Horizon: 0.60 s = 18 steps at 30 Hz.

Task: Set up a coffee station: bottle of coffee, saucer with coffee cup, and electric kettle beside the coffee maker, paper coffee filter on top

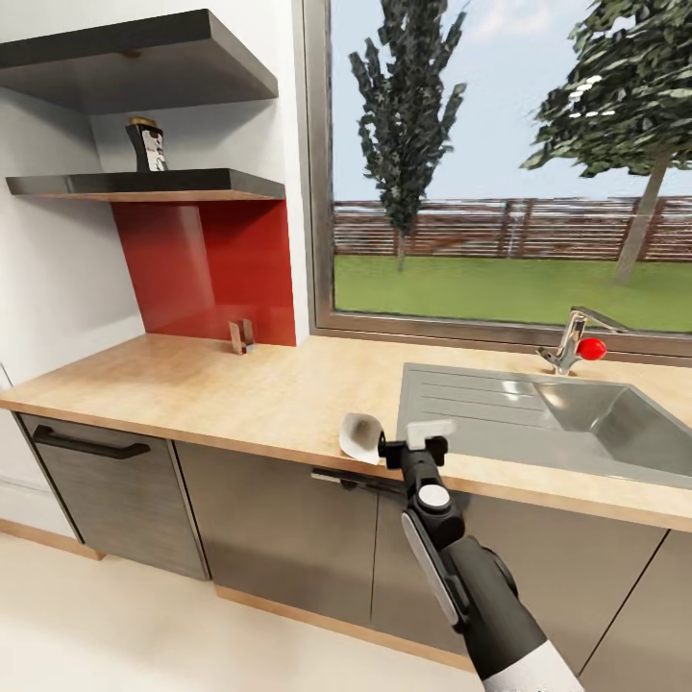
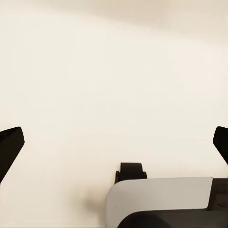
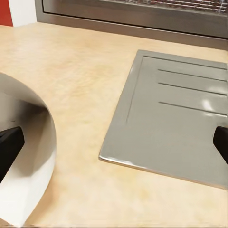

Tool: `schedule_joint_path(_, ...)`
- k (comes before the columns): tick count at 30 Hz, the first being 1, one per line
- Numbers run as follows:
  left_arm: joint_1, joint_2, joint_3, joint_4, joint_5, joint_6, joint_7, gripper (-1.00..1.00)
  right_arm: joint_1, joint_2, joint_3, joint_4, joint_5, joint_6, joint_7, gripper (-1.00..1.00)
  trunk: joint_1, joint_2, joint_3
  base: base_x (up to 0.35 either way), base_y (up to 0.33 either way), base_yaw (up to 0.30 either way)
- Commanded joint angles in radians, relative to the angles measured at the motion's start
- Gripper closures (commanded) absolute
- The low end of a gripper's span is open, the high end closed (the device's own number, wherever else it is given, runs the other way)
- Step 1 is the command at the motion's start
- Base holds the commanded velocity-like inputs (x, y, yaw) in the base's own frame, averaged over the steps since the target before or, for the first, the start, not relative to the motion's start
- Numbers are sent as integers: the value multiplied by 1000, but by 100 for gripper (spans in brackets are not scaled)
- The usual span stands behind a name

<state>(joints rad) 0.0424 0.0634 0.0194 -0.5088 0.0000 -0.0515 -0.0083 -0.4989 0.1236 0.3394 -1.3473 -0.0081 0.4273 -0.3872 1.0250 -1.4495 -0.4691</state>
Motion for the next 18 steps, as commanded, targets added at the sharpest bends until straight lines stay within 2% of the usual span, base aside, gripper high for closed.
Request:
schedule_joint_path(1, 1, 0, 2, -1, 0, -3, -1, -100, -2, 0, 2, 6, -1, 6, -6, -100, 0, -1, -1, 0, 0, 0)
schedule_joint_path(14, 1, 0, 2, 0, 0, -7, -1, -100, -30, 13, 3, 101, -1, 1, -9, -100, 0, -1, -1, 0, 2, 0)
schedule_joint_path(18, 1, 0, 2, 0, 0, -7, -1, -100, -33, 14, 3, 121, -1, -2, -9, -100, 0, -1, -1, 0, 81, 0)
